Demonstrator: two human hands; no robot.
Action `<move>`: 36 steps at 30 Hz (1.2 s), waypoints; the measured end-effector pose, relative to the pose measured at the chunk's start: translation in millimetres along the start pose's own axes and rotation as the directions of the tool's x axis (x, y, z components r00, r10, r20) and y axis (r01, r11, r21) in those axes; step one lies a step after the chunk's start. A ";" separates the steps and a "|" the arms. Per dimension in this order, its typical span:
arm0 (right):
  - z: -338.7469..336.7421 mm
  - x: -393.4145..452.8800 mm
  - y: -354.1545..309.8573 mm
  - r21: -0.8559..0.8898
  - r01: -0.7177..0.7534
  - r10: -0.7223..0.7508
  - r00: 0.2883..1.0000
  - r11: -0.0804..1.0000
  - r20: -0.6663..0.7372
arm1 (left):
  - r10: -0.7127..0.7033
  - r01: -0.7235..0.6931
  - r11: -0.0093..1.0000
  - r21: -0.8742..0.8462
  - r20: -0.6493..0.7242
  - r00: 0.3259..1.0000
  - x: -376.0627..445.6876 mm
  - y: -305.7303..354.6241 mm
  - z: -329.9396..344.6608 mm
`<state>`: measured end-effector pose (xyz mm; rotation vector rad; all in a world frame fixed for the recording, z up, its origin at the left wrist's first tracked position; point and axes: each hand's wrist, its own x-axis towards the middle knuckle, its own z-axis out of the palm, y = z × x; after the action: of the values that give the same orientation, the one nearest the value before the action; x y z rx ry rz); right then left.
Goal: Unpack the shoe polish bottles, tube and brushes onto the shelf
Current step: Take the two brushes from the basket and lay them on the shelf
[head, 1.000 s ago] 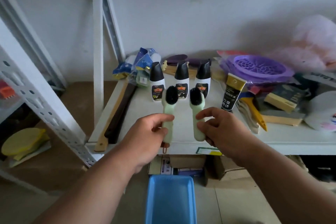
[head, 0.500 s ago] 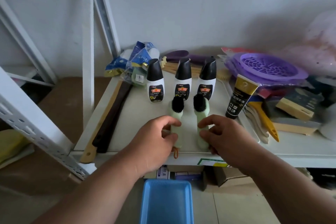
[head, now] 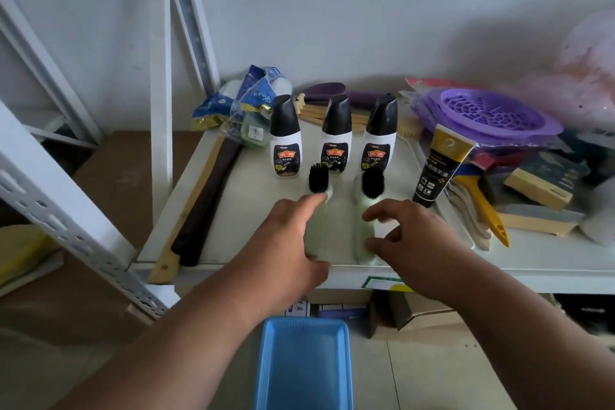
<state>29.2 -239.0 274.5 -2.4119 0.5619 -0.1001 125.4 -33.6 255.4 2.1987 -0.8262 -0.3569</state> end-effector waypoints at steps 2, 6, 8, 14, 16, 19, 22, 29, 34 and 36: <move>-1.9 -2.7 -1.6 -0.016 0.001 -0.001 1.000 1.000 0.012 | 0.012 -0.013 1.000 0.021 0.015 1.000 -2.3 0.5 -3.0; -1.7 -9.0 -4.8 -0.015 -0.002 0.003 0.998 1.000 0.063 | 0.010 -0.013 0.999 0.049 0.064 0.998 -4.8 2.3 -4.8; 0.6 -10.3 -6.3 -0.040 0.018 -0.016 0.997 0.999 0.072 | 0.020 -0.024 0.998 0.061 0.068 0.997 -4.7 2.6 -4.1; 6.4 -11.7 -4.3 -0.105 0.140 -0.130 0.987 0.985 0.095 | 0.036 -0.039 0.998 0.058 0.049 0.998 -2.8 0.7 -1.1; 9.5 -11.1 -4.6 -0.138 0.142 -0.128 0.986 0.980 0.103 | 0.039 -0.042 0.998 0.050 0.052 0.998 -2.3 0.5 -1.4; 16.8 -10.3 -6.7 -0.198 0.164 -0.144 0.983 0.966 0.113 | 0.056 -0.060 0.996 0.058 0.070 0.996 -2.5 1.7 -1.2; 20.2 -10.9 -9.7 -0.233 0.204 -0.180 0.976 0.951 0.122 | 0.072 -0.079 0.994 0.078 0.091 0.993 -2.9 2.8 -0.8; 17.1 -7.0 -12.1 -0.240 0.247 -0.216 0.965 0.939 0.150 | 0.095 -0.105 0.986 0.133 0.076 0.993 -0.7 2.4 -2.6; 7.7 -10.5 -12.3 -0.273 0.278 -0.230 0.954 0.921 0.193 | 0.176 -0.190 0.959 0.210 0.082 0.981 -0.3 -1.9 -6.4; 2.9 -11.7 -11.6 -0.279 0.275 -0.222 0.953 0.920 0.208 | 0.206 -0.224 0.939 0.262 0.095 0.974 -0.4 -4.2 -6.5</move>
<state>23.6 -224.4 280.2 -2.7514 0.1965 0.0953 130.0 -27.6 256.7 2.3247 -1.2019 -0.2194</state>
